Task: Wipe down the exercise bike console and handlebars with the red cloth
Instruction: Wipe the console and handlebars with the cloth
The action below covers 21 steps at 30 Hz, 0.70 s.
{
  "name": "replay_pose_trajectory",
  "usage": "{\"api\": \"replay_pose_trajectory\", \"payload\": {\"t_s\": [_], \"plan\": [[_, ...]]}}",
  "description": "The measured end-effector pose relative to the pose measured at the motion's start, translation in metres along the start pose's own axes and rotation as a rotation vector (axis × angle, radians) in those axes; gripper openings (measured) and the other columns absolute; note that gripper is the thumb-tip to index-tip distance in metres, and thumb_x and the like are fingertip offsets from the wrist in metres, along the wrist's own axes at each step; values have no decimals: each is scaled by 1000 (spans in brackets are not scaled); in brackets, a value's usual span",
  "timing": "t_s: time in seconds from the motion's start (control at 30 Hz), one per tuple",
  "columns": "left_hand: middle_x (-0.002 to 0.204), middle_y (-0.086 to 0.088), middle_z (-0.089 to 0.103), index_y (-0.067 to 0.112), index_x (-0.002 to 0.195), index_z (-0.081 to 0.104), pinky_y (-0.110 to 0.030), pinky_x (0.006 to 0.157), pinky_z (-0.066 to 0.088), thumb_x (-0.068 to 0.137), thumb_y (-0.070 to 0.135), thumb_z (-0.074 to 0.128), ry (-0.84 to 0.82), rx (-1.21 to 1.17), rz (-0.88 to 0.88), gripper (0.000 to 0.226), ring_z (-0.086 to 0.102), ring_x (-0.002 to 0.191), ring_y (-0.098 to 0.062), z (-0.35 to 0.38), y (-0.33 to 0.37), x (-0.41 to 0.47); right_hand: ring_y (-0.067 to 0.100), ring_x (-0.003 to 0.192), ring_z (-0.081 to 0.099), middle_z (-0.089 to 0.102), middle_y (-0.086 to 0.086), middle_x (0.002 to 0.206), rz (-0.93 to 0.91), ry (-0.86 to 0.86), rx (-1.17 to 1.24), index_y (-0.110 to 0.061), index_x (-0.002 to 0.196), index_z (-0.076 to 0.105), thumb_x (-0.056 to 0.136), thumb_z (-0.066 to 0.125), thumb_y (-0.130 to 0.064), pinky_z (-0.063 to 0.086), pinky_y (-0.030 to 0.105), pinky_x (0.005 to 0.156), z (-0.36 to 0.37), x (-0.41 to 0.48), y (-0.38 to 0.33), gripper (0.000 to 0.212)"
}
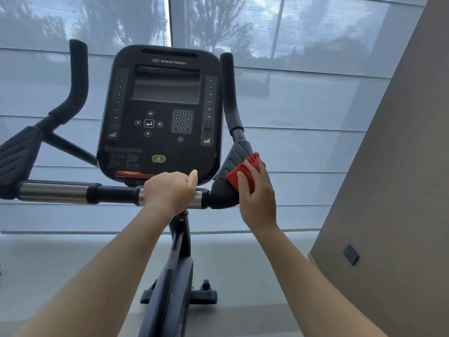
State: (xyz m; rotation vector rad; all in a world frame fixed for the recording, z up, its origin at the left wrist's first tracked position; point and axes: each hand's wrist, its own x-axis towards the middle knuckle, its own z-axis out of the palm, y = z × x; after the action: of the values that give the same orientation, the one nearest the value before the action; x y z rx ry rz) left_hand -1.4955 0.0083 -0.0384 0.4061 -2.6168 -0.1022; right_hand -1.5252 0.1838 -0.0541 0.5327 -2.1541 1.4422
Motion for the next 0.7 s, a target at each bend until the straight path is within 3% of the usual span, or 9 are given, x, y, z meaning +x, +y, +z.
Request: {"api": "replay_pose_trajectory", "payload": {"t_s": [0.1,0.2,0.4,0.63,0.7], "plan": [[55,3,49,17,52,47,-26,48,22,97,43,21,3,-12,4,58,48,66,-23,-2,0,-1,18,139,25,32,3,150,-8,19,25,-17,133,47,95,45,-29,27,35,112,5,-13,1,40],[56,3,50,18,53,47,-26,48,23,97,42,21,10,-18,20,56,49,65,-22,-2,1,-2,20,135,32,38,5,146,24,44,48,-12,131,50,96,44,-27,30,41,111,3,4,-3,38],[55,3,50,17,53,47,-26,47,22,97,42,22,22,-12,4,57,48,62,-22,-2,1,-2,18,134,35,40,3,145,22,53,45,-16,133,48,96,43,-30,35,38,108,2,-1,0,39],[67,2,59,19,68,60,-25,48,22,96,42,22,-43,-13,41,52,52,67,-20,-4,-2,3,14,126,46,54,5,132,-51,47,77,-12,123,58,94,50,-22,34,15,102,-22,17,9,31],[61,2,58,17,61,57,-24,48,25,95,43,25,-66,-61,34,53,54,62,-19,-5,-4,7,12,125,46,55,3,132,-64,36,53,-13,123,58,95,50,-23,30,5,99,-23,40,6,31]]}}
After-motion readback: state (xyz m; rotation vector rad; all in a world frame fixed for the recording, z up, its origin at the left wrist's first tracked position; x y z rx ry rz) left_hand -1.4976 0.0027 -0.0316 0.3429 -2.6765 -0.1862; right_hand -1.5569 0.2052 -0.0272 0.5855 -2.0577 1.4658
